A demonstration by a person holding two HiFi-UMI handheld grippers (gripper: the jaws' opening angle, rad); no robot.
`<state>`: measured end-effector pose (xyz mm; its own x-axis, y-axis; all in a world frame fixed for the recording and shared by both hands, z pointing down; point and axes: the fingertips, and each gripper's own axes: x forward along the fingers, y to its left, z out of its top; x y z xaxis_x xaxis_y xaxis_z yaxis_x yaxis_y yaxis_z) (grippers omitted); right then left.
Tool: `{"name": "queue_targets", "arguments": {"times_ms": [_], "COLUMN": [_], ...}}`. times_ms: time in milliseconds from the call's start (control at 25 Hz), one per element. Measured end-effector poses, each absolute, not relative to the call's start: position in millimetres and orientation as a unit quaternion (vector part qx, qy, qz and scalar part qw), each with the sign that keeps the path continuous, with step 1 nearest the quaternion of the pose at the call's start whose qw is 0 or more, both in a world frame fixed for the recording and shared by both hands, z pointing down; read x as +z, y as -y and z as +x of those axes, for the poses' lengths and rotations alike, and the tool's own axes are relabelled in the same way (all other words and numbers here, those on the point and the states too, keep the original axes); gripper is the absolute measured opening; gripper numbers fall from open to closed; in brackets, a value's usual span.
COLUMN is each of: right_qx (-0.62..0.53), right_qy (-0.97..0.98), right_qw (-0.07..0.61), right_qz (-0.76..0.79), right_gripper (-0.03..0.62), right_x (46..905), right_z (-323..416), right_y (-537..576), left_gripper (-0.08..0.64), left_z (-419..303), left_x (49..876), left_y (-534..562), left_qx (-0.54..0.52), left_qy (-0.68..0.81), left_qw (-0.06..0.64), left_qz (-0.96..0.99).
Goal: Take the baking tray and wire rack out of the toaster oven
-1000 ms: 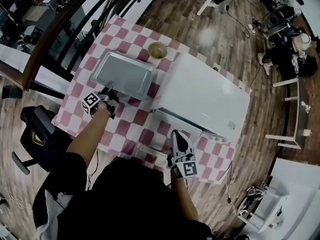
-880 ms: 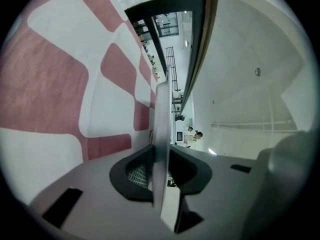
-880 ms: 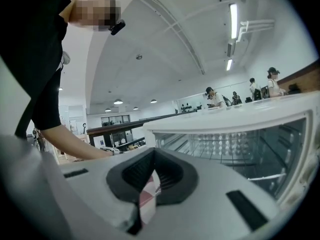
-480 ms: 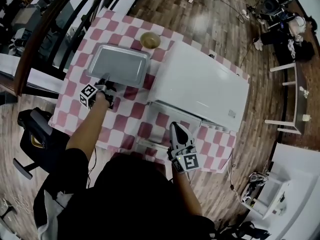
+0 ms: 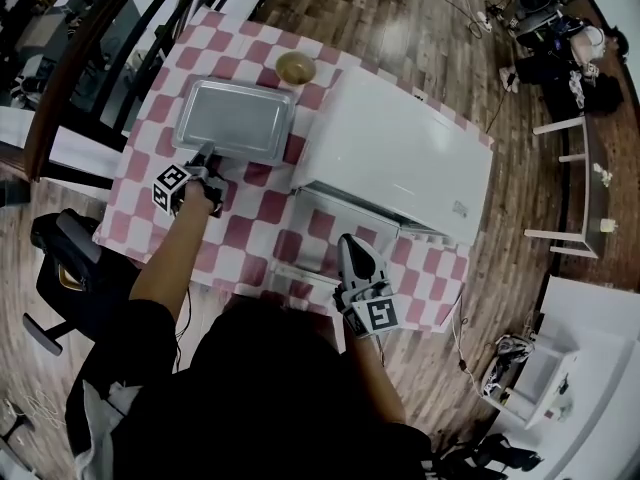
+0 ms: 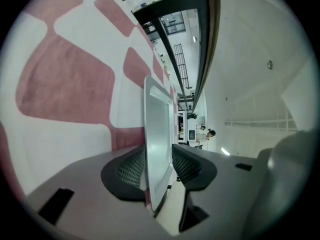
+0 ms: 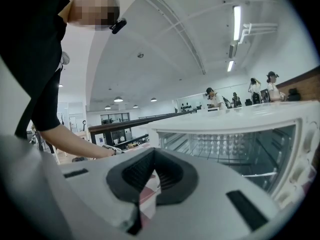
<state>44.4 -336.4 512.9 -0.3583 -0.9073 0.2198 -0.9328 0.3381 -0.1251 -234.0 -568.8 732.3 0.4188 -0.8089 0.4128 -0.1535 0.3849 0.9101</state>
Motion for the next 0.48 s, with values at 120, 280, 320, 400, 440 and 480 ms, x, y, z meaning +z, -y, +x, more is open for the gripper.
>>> {"name": "queue_targets", "arguments": {"times_ms": [120, 280, 320, 400, 440, 480], "right_qx": [0.12, 0.111, 0.108, 0.094, 0.087, 0.083], "right_qy": [0.815, 0.815, 0.813, 0.808, 0.806, 0.804], "right_qw": [0.039, 0.017, 0.017, 0.024, 0.026, 0.025], "right_qz": [0.565, 0.568, 0.571, 0.581, 0.585, 0.588], "right_gripper": [0.003, 0.003, 0.003, 0.003, 0.003, 0.003], "right_x": [505.4, 501.2, 502.3, 501.5, 499.4, 496.9], "right_z": [44.4, 49.4, 53.1, 62.6, 68.0, 74.0], "right_y": [334.7, 332.6, 329.9, 321.6, 315.1, 306.9], "left_gripper": [0.139, 0.083, 0.075, 0.066, 0.055, 0.043], "left_z": [-237.3, -216.9, -212.2, -201.0, -195.2, -190.2], "left_x": [707.6, 655.4, 643.3, 615.7, 602.6, 592.3], "left_y": [549.5, 512.1, 499.4, 474.1, 461.0, 447.3], "left_qx": [-0.246, -0.261, -0.259, -0.256, -0.247, -0.228], "left_qy": [0.471, 0.403, 0.395, 0.385, 0.387, 0.396], "left_qw": [0.652, 0.589, 0.568, 0.525, 0.502, 0.473], "left_qz": [0.54, 0.65, 0.673, 0.714, 0.733, 0.753]}}
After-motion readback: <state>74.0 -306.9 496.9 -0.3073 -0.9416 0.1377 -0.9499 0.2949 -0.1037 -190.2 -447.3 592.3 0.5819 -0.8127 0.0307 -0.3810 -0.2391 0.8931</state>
